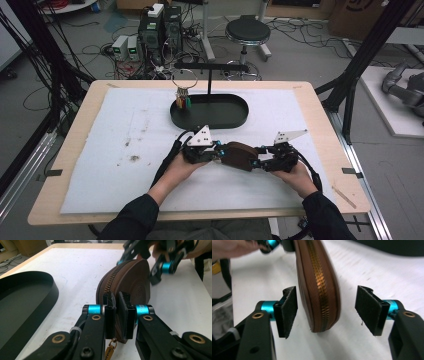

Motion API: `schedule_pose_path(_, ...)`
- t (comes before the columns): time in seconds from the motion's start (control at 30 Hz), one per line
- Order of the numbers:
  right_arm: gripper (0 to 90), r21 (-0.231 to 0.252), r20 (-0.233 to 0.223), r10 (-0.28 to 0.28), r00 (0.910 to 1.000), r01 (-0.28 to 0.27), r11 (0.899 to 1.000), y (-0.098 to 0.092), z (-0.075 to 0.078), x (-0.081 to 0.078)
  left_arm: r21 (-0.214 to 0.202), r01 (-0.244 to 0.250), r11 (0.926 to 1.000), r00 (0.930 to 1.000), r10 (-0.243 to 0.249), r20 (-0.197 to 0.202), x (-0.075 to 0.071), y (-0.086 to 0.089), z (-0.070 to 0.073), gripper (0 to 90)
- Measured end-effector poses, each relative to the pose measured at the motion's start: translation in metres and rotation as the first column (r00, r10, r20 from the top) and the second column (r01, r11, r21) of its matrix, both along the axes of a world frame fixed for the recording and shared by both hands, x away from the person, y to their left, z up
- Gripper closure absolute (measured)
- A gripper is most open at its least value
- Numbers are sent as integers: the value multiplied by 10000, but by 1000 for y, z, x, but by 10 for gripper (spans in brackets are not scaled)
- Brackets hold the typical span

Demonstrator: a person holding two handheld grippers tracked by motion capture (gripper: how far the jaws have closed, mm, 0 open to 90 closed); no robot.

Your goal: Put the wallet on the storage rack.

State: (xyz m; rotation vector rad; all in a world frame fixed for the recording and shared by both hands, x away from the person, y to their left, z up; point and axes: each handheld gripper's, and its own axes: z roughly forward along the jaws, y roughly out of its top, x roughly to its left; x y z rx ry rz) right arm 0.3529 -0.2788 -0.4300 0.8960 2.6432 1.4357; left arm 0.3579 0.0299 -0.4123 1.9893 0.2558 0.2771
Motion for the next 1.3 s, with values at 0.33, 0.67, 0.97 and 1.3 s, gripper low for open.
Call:
schedule_pose_path(0.33,656,-287,-40,813,9967,-814,9963,6,-3,-1,-236,-359,9991,9989,352,-300,1,4,0,828)
schedule_pose_path(0.67,667,13,534,658,9964,-660,9978,3,9,-4,-778,-1151,9903,9893,1072,-992,-1,29,13,506)
schedule_pose_path(0.97,667,166,1244,59,9922,-81,9998,4,33,0,-766,-1639,9835,9812,1546,-1153,-17,73,24,343)
schedule_pose_path(1.3,668,352,1752,-633,9825,580,9977,12,58,18,-1001,-2751,9562,9597,2670,-875,-41,130,27,295)
